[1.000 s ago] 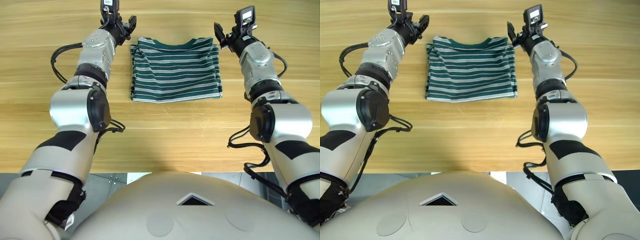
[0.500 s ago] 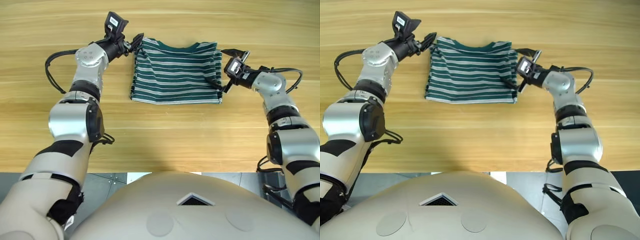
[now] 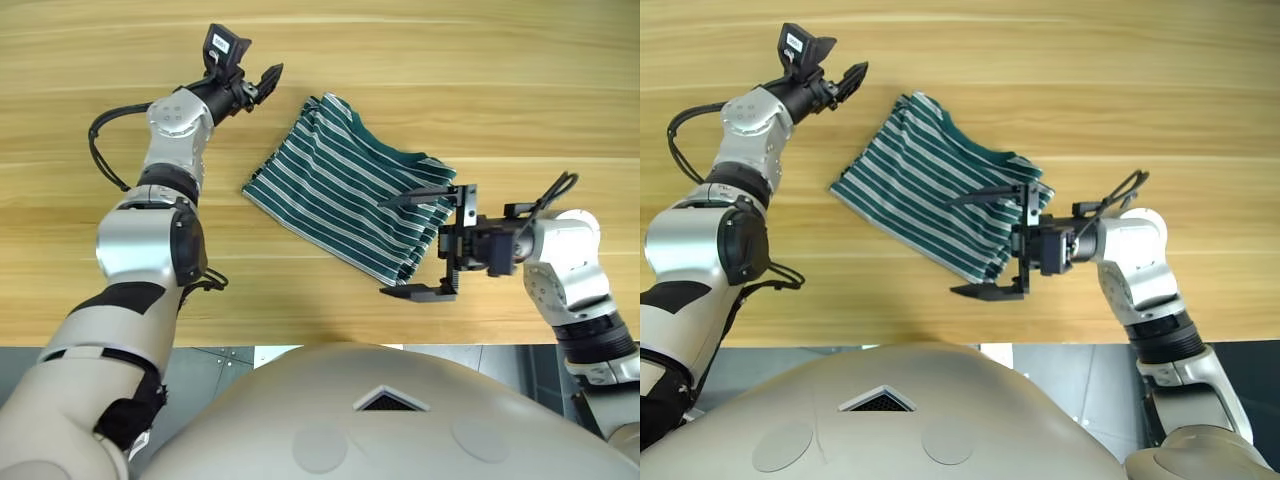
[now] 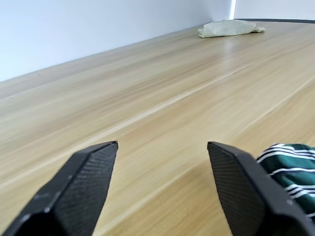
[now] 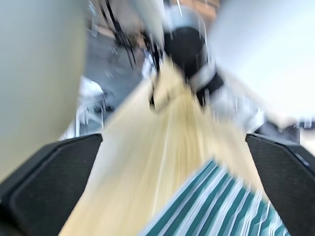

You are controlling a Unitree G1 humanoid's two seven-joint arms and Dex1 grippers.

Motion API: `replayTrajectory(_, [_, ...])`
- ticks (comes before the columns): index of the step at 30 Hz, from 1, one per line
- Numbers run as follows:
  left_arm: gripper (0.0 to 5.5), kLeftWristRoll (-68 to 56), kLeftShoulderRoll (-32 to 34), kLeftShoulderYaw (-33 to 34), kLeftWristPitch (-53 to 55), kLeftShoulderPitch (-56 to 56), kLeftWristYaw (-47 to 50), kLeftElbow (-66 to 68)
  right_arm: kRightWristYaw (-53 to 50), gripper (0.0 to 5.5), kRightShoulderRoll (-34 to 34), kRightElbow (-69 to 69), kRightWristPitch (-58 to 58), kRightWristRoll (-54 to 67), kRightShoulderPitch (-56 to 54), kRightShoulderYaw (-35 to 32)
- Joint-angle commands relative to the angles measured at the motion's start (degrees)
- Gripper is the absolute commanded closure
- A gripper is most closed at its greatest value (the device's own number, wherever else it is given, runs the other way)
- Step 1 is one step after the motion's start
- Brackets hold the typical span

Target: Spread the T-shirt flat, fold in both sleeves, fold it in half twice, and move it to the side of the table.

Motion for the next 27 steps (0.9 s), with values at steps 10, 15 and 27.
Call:
replayTrajectory(10, [2.12,9.04,0.20,-12.28,-11.94,5.37,-6.77,-1.96,-43.81,0.11,24.17,52.33,-1.65,-42.45,-33.56,4.00])
replayTrajectory(15, [2.12,11.12,-1.45,-14.25,-10.26,4.34,-0.12,-1.39,-50.17,0.11,27.64,65.77,-4.54,-48.79,-37.20,6.68])
replayTrajectory(27, [2.12,20.36,-2.41,-21.37,-0.62,2.41,19.81,0.86,-59.64,0.11,30.40,80.37,-6.22,-54.72,-40.26,8.35])
